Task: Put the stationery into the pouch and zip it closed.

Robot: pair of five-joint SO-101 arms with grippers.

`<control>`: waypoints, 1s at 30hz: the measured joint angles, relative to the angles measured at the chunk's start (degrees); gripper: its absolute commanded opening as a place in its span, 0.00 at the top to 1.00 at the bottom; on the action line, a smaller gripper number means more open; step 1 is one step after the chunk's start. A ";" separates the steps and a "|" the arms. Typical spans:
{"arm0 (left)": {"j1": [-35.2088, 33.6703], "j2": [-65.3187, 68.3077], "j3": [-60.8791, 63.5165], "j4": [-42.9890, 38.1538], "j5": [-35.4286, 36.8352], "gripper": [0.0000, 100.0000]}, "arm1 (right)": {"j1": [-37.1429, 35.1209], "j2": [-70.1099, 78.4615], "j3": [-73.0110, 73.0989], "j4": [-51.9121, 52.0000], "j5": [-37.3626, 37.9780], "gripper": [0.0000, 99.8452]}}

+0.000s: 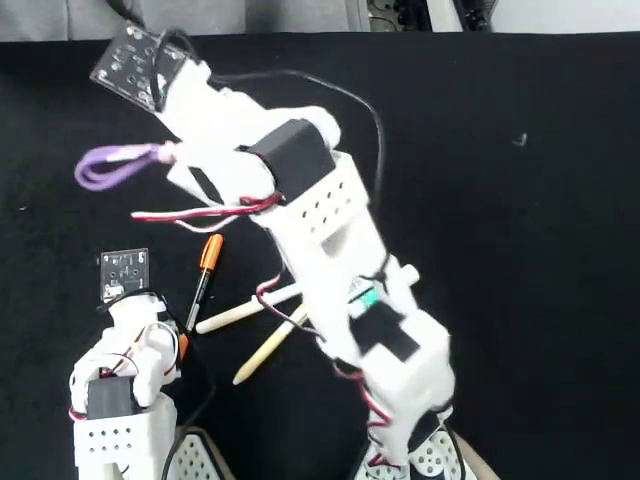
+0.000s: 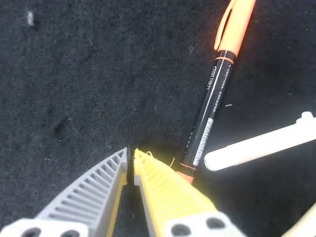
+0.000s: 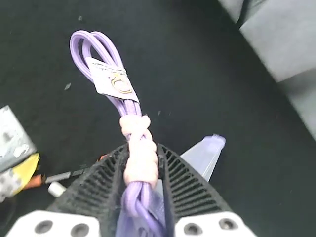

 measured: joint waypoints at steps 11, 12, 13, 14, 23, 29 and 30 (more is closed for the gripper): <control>0.00 0.00 0.00 0.00 0.00 0.97 | -3.78 -25.23 34.90 0.00 0.00 0.99; 0.00 0.00 0.00 0.00 0.00 0.97 | -4.75 -27.96 38.42 0.00 0.00 0.99; 0.00 0.00 0.00 0.00 0.00 0.97 | -5.89 -30.68 41.85 0.00 0.00 0.99; 0.00 0.00 0.00 0.00 0.00 0.97 | -6.95 -33.58 45.36 -0.26 0.00 0.99; 0.00 0.00 0.00 0.00 0.00 0.97 | -6.95 -56.88 80.09 -10.55 0.00 0.99; 0.00 0.00 0.00 0.00 0.00 0.97 | -2.02 -68.40 101.36 -20.04 3.16 0.99; 0.00 0.00 0.00 0.00 0.00 0.97 | -1.85 -70.33 104.44 -21.98 3.69 0.99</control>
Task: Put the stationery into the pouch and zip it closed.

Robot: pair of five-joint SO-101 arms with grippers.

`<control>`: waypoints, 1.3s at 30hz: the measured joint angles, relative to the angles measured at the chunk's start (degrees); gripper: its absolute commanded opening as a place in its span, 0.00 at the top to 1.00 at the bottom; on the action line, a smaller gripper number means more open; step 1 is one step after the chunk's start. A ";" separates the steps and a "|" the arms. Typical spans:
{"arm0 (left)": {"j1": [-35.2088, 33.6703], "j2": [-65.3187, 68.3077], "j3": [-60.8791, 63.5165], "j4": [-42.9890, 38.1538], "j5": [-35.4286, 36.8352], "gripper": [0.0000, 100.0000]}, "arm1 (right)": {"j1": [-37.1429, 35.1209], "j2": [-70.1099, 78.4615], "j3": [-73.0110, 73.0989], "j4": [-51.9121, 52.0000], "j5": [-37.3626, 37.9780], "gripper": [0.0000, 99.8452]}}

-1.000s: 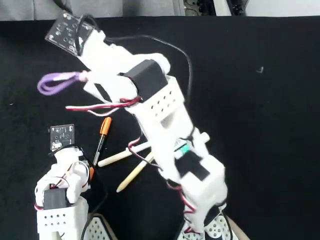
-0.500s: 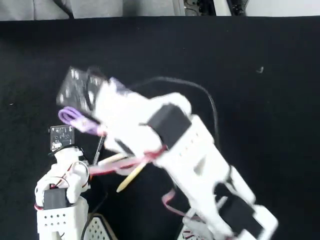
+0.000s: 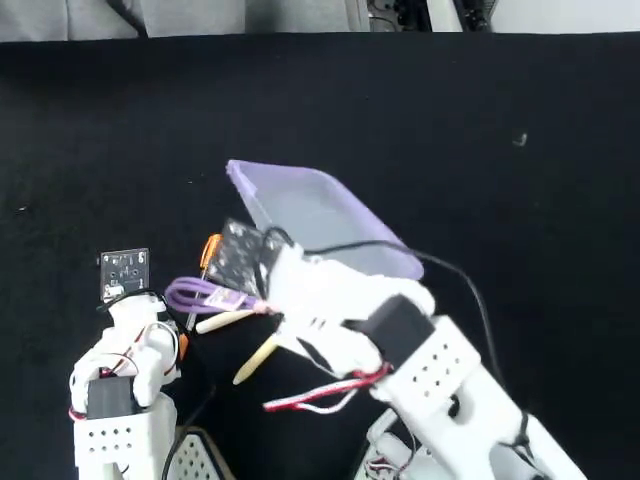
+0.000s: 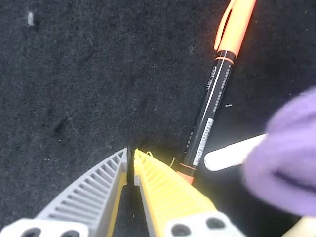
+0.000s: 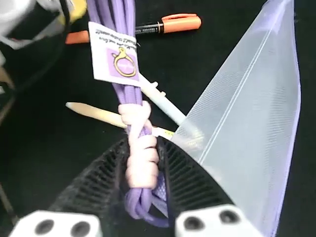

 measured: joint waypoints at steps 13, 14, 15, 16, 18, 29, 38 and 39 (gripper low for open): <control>0.00 0.00 0.00 0.00 0.00 0.97 | 0.26 -29.63 35.60 -30.86 0.53 0.99; 0.00 0.00 0.00 0.00 0.00 0.97 | 0.26 -32.18 37.27 -32.26 0.53 0.99; 0.00 0.00 0.00 0.00 0.00 0.97 | 0.26 -34.99 39.03 -33.85 0.53 0.99; 0.00 0.00 0.00 0.00 0.00 0.97 | 0.26 -37.71 40.62 -35.52 0.09 0.99; 0.00 0.00 0.00 0.00 0.00 0.97 | 0.26 -43.78 43.69 -38.33 -2.90 0.99; 0.00 0.00 0.00 0.00 0.00 0.97 | 0.26 -53.71 51.08 -44.75 -8.18 0.99; 0.00 0.00 0.00 0.00 0.00 0.97 | 0.26 -53.71 53.63 -51.78 -15.30 0.99; 0.00 0.00 0.00 0.00 0.00 0.97 | 0.70 -53.71 53.80 -52.66 -16.35 0.99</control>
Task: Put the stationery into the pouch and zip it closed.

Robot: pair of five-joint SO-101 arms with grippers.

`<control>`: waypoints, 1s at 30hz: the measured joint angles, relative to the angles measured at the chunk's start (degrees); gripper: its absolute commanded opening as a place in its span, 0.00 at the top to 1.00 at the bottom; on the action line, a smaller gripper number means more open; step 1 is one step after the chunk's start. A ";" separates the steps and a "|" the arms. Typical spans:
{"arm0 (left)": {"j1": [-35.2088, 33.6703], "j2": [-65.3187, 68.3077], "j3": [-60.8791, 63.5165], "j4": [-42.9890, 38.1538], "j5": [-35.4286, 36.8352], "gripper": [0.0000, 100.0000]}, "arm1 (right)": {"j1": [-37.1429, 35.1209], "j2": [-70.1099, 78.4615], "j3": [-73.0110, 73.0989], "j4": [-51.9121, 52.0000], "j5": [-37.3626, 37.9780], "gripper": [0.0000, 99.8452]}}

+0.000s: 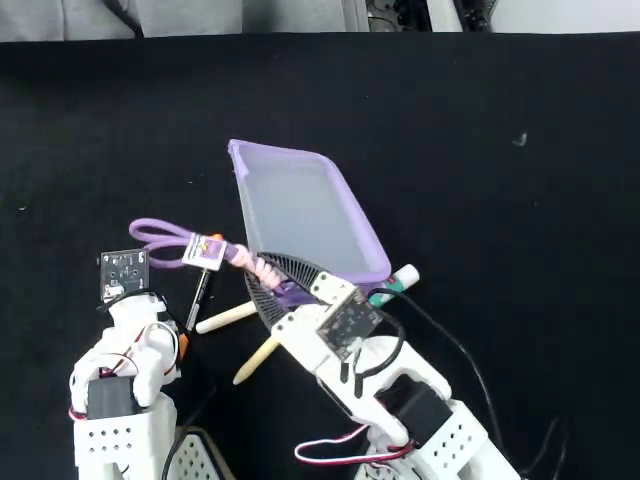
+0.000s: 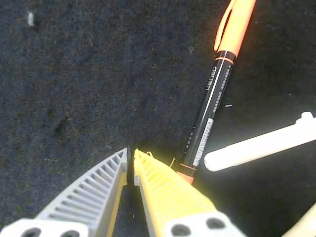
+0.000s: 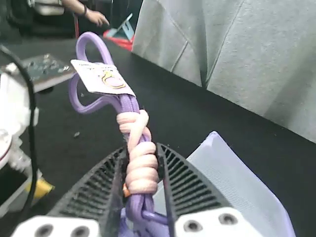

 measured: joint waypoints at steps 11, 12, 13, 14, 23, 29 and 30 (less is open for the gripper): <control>0.00 0.00 0.00 0.00 0.00 0.97 | 2.81 0.00 0.35 -8.97 -1.93 0.99; 0.00 0.00 0.00 0.00 0.00 0.97 | 2.90 0.00 0.35 -9.58 -1.93 0.99; 0.00 0.00 0.00 0.00 0.00 0.97 | 2.90 0.00 0.35 -10.29 -1.93 0.99; 0.00 0.00 0.00 0.00 0.00 0.97 | 2.90 0.00 0.35 -10.90 -1.93 0.99; 0.00 0.00 0.00 0.00 0.00 0.97 | 3.16 0.00 0.35 -13.45 -12.31 0.99; 0.00 0.00 -0.62 -0.18 -0.18 0.97 | 3.16 0.00 0.35 -13.45 -14.42 0.99; 0.00 0.09 -1.58 -0.35 -0.18 0.97 | 3.16 0.00 0.35 -13.45 -14.59 0.99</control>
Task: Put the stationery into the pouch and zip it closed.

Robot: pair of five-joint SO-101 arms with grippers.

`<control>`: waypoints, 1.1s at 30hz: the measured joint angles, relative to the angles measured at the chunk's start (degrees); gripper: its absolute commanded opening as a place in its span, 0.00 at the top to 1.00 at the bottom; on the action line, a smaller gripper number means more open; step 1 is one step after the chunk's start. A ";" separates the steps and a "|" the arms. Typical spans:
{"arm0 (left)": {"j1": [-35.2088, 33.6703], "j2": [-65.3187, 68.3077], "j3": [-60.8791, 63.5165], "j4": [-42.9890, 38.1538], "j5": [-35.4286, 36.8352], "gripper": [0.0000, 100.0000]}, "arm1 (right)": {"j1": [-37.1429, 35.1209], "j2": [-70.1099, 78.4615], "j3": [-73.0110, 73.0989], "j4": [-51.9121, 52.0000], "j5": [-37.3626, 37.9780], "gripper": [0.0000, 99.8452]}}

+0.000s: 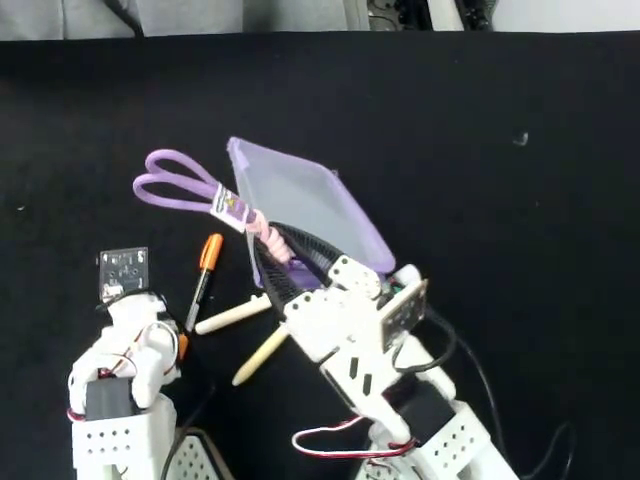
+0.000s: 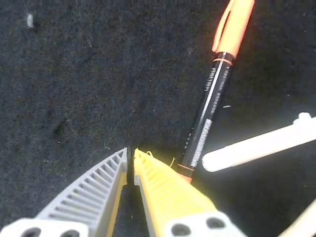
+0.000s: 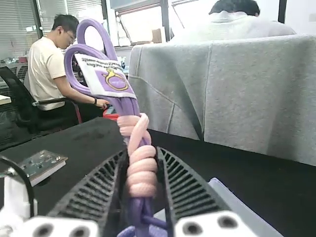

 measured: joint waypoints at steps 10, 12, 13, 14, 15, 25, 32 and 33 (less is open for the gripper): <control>18.55 -0.62 -12.48 0.00 0.00 0.97 | 1.05 0.00 0.00 2.90 0.00 0.99; 23.12 -0.62 -12.57 0.00 0.00 0.97 | 1.23 0.00 0.00 3.60 0.00 0.99; 24.79 -0.62 -12.57 0.09 0.00 0.97 | 1.23 0.00 0.00 3.96 0.00 0.99; 26.20 -0.62 -12.57 0.53 0.00 0.97 | 1.23 0.00 0.00 3.96 0.00 0.99; 27.60 -0.62 -12.66 0.97 0.00 0.97 | 1.23 0.00 0.00 4.13 0.00 0.99; 32.35 -0.62 -12.92 2.20 -2.02 0.97 | 1.23 0.00 0.00 4.13 0.00 0.99; 32.26 -0.62 -12.92 -1.41 -2.46 0.91 | 1.32 7.74 -5.98 2.64 0.00 0.99; 32.26 -0.62 -12.92 -2.37 -2.55 0.87 | 1.32 10.29 -6.95 1.76 0.00 0.99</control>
